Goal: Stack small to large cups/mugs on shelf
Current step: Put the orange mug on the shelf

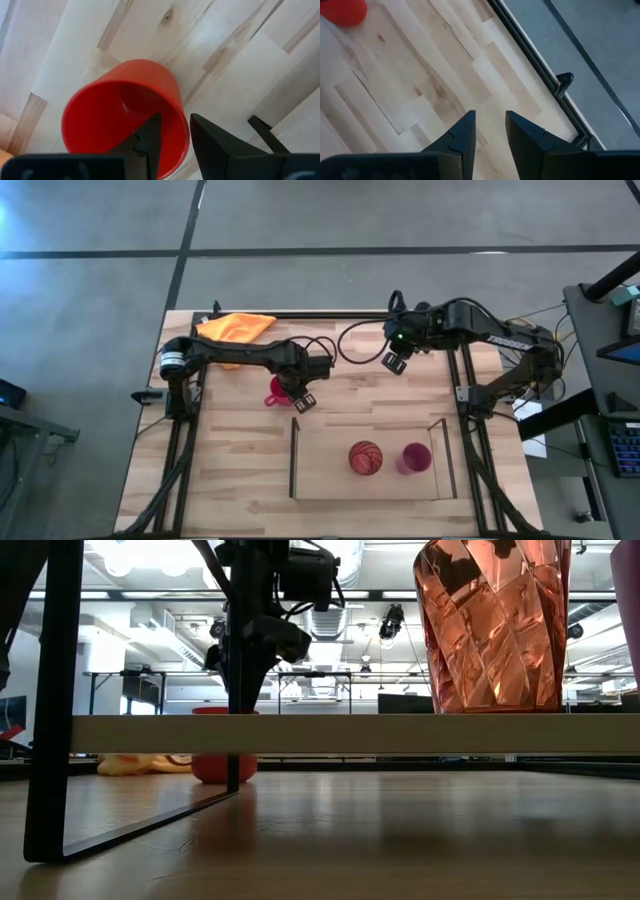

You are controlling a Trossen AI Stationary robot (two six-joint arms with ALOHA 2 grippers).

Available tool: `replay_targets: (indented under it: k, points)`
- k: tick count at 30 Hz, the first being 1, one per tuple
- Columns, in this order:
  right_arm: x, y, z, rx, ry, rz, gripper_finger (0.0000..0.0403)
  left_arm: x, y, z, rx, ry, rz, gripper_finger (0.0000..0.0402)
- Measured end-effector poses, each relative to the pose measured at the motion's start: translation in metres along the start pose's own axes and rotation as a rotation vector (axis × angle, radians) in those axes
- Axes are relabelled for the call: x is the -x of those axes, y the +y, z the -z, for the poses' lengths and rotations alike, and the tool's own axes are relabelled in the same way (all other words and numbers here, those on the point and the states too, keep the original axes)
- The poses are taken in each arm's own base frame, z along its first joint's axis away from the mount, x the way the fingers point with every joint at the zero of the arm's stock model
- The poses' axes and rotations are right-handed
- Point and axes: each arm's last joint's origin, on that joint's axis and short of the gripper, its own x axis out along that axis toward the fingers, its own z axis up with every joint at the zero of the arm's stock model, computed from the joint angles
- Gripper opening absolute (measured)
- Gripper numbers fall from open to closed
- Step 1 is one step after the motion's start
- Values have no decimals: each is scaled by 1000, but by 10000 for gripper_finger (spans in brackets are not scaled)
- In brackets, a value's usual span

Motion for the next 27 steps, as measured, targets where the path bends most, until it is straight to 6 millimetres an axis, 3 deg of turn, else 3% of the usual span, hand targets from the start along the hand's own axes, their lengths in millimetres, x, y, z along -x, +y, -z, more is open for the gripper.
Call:
replay_targets:
  k: [6,12,18,24,27]
  points:
    - [-3,1,1,4,10,3,100,-3,0,0,0,-1,1,81]
    - [-4,1,1,5,12,4,100,-3,0,1,-2,1,1,12]
    - [-4,1,1,13,11,4,100,-1,0,0,-22,-5,3,2]
    - [-4,1,1,19,11,4,100,15,-8,-3,-129,-50,26,1]
    - [-4,1,1,24,11,5,100,31,-13,-4,-234,-105,46,1]
